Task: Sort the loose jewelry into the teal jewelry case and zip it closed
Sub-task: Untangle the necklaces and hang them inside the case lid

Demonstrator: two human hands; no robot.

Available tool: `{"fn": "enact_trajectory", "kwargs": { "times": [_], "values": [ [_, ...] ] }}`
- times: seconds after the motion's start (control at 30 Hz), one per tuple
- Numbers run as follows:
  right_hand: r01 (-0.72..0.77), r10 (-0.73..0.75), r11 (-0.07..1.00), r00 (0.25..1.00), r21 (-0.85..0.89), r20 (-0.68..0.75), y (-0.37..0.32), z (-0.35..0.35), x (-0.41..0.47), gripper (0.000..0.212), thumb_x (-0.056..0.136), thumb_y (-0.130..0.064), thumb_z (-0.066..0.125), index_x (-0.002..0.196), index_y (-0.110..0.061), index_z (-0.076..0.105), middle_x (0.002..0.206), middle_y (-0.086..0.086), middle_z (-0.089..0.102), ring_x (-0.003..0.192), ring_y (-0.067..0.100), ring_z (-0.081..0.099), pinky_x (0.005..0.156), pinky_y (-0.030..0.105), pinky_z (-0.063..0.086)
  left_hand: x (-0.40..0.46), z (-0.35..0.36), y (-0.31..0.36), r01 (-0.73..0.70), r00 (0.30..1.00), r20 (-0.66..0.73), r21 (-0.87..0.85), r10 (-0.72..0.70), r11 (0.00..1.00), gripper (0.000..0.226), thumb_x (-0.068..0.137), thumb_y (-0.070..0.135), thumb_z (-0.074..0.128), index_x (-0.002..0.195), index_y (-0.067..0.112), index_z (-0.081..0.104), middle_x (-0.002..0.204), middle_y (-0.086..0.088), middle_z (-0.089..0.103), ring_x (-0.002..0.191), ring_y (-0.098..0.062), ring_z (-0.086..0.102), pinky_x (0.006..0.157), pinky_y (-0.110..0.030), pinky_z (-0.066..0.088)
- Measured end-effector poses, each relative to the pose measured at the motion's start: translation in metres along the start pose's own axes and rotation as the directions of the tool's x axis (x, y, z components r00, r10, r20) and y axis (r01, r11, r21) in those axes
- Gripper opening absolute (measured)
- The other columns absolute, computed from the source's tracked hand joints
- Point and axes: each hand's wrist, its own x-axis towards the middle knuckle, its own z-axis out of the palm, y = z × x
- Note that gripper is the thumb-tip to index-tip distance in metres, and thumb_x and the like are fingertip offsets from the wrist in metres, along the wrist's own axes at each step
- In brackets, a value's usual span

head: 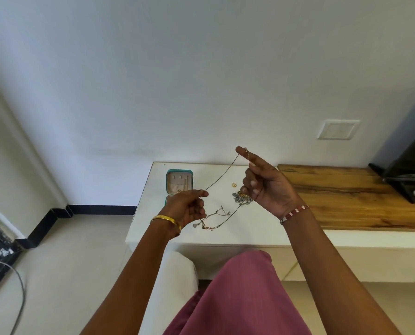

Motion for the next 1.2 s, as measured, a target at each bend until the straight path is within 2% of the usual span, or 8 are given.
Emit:
{"fn": "enact_trajectory", "kwargs": {
  "times": [0.13, 0.23, 0.33, 0.47, 0.57, 0.77, 0.93, 1.2],
  "values": [
    [0.04, -0.044, 0.998, 0.995, 0.05, 0.088, -0.004, 0.008, -0.002, 0.042, 0.084, -0.012, 0.047, 0.125, -0.016, 0.053, 0.09, 0.011, 0.07, 0.076, 0.022, 0.067, 0.068, 0.032, 0.056, 0.001, 0.01, 0.001, -0.147, 0.988, -0.02, 0.209, 0.155, 0.967, 0.019, 0.09, 0.006, 0.05, 0.081, 0.015, 0.064, 0.055, -0.001, 0.058, 0.044, -0.009, 0.055, 0.056, -0.024, 0.055],
    [0.062, -0.07, 0.996, 0.989, 0.062, 0.131, -0.006, 0.013, 0.001, 0.055, 0.074, -0.021, 0.068, 0.126, -0.014, 0.053, 0.12, 0.018, 0.061, 0.106, 0.03, 0.061, 0.082, 0.037, 0.054, 0.001, 0.019, -0.005, -0.231, 0.968, -0.016, 0.333, 0.25, 0.914, 0.019, 0.09, 0.004, 0.049, 0.084, 0.017, 0.062, 0.053, 0.003, 0.06, 0.044, -0.006, 0.055, 0.056, -0.021, 0.054],
    [0.077, -0.084, 0.995, 0.989, 0.066, 0.117, -0.004, 0.018, 0.001, 0.067, 0.069, -0.027, 0.075, 0.129, -0.011, 0.05, 0.131, 0.018, 0.053, 0.119, 0.032, 0.053, 0.091, 0.041, 0.051, -0.004, 0.027, -0.015, -0.294, 0.947, -0.027, 0.328, 0.32, 0.898, 0.02, 0.09, 0.002, 0.048, 0.083, 0.018, 0.059, 0.049, 0.007, 0.059, 0.044, -0.005, 0.054, 0.054, -0.019, 0.052],
    [0.085, -0.086, 0.996, 0.994, 0.017, 0.064, 0.001, 0.022, -0.001, 0.059, 0.077, -0.02, 0.068, 0.131, -0.01, 0.046, 0.138, 0.014, 0.047, 0.124, 0.027, 0.049, 0.097, 0.043, 0.046, -0.007, 0.035, -0.021, -0.396, 0.898, -0.044, 0.35, 0.438, 0.849, 0.028, 0.088, -0.003, 0.047, 0.078, 0.022, 0.055, 0.052, 0.005, 0.057, 0.044, -0.001, 0.053, 0.053, -0.016, 0.049],
    [0.082, -0.083, 0.997, 0.995, 0.013, 0.058, 0.003, 0.024, -0.002, 0.071, 0.067, -0.033, 0.077, 0.129, -0.012, 0.05, 0.138, 0.01, 0.048, 0.126, 0.024, 0.048, 0.099, 0.042, 0.045, -0.01, 0.04, -0.02, -0.444, 0.877, 0.017, 0.407, 0.48, 0.798, 0.03, 0.086, -0.006, 0.046, 0.077, 0.021, 0.055, 0.061, -0.003, 0.055, 0.047, 0.001, 0.054, 0.051, -0.011, 0.046],
    [0.074, -0.072, 0.995, 0.997, -0.061, 0.035, 0.001, 0.029, -0.001, 0.075, 0.064, -0.037, 0.079, 0.129, -0.014, 0.049, 0.138, 0.007, 0.048, 0.126, 0.021, 0.047, 0.102, 0.038, 0.042, -0.006, 0.045, -0.018, -0.451, 0.874, 0.067, 0.483, 0.482, 0.751, 0.014, 0.09, 0.01, 0.05, 0.094, 0.009, 0.063, 0.063, 0.001, 0.057, 0.047, 0.002, 0.053, 0.049, -0.008, 0.042],
    [0.076, -0.093, 0.953, 0.995, -0.295, -0.046, -0.003, 0.029, -0.001, 0.046, 0.089, -0.017, 0.047, 0.135, -0.014, 0.042, 0.141, 0.007, 0.044, 0.131, 0.021, 0.041, 0.107, 0.042, 0.037, -0.01, 0.045, -0.017, -0.486, 0.856, 0.125, 0.529, 0.502, 0.696, 0.013, 0.088, 0.012, 0.053, 0.082, 0.01, 0.065, 0.056, 0.012, 0.059, 0.048, 0.002, 0.054, 0.048, -0.006, 0.041],
    [-0.129, 0.011, 0.74, 0.984, -0.66, -0.179, 0.005, 0.011, 0.002, 0.035, 0.094, -0.011, 0.047, 0.128, -0.018, 0.05, 0.129, 0.004, 0.056, 0.118, 0.015, 0.052, 0.098, 0.031, 0.043, -0.018, 0.048, -0.008, -0.511, 0.855, 0.17, 0.436, 0.49, 0.741, 0.027, 0.09, 0.009, 0.05, 0.069, 0.02, 0.064, 0.053, 0.011, 0.062, 0.047, -0.002, 0.049, 0.051, -0.013, 0.043]
  ]
}}
